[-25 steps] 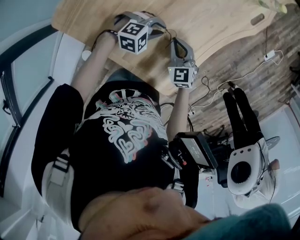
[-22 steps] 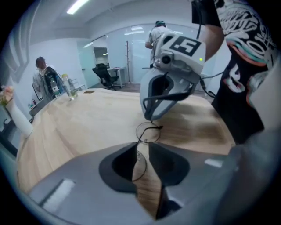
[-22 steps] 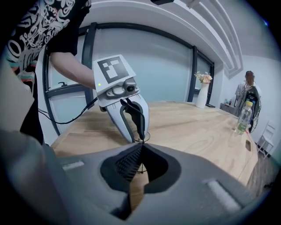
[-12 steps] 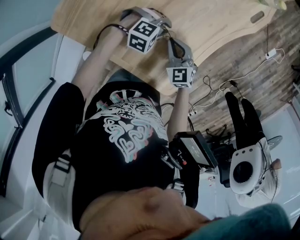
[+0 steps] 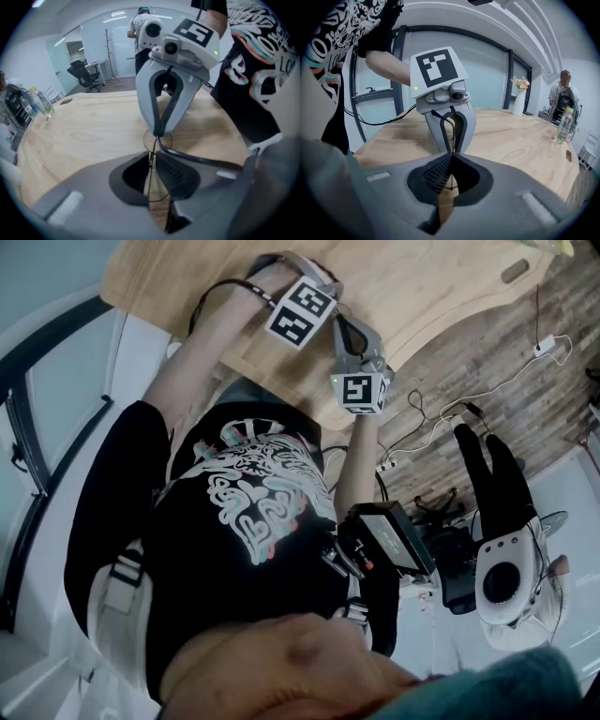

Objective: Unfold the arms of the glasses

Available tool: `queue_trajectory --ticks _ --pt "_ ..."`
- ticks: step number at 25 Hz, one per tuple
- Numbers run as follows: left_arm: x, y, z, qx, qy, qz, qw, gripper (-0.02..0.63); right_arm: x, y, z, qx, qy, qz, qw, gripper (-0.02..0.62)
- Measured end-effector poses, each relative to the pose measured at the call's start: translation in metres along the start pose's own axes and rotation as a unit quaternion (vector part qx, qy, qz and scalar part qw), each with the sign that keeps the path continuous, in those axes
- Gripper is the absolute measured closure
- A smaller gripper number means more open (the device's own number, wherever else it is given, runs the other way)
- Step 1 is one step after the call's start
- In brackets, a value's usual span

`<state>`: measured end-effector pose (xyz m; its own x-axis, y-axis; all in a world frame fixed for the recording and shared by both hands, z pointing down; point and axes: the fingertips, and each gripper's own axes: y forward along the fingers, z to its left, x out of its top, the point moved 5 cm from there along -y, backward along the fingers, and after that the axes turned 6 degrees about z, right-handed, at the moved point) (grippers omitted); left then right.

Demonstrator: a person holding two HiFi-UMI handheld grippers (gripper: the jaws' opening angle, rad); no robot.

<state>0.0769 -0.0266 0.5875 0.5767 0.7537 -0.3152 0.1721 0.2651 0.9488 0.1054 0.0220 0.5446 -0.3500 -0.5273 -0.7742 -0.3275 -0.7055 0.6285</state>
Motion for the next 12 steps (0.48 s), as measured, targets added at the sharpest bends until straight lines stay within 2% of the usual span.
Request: queue_trajectory --ticks 2,5,7,9,12 --pt "0.001 0.0 -0.001 0.006 0.006 -0.006 0.9999 0.615 -0.001 -0.002 -0.001 -0.003 0.004 0.001 1.0 0.597" --pt "-0.003 -0.006 -0.003 0.02 -0.008 -0.035 0.9992 0.615 -0.002 -0.005 -0.004 -0.007 0.022 -0.015 1.0 0.597" --pt "-0.007 -0.017 -0.002 0.04 -0.025 -0.07 0.9964 0.615 -0.005 -0.008 -0.008 -0.013 0.037 -0.023 0.999 0.597" --pt "-0.011 -0.029 -0.004 0.062 -0.051 -0.119 0.9897 0.615 -0.01 -0.011 -0.011 -0.017 0.053 -0.021 0.998 0.597" --pt "-0.022 -0.046 -0.006 0.089 -0.096 -0.194 0.9723 0.615 -0.016 -0.015 -0.015 -0.023 0.071 -0.018 0.997 0.597"
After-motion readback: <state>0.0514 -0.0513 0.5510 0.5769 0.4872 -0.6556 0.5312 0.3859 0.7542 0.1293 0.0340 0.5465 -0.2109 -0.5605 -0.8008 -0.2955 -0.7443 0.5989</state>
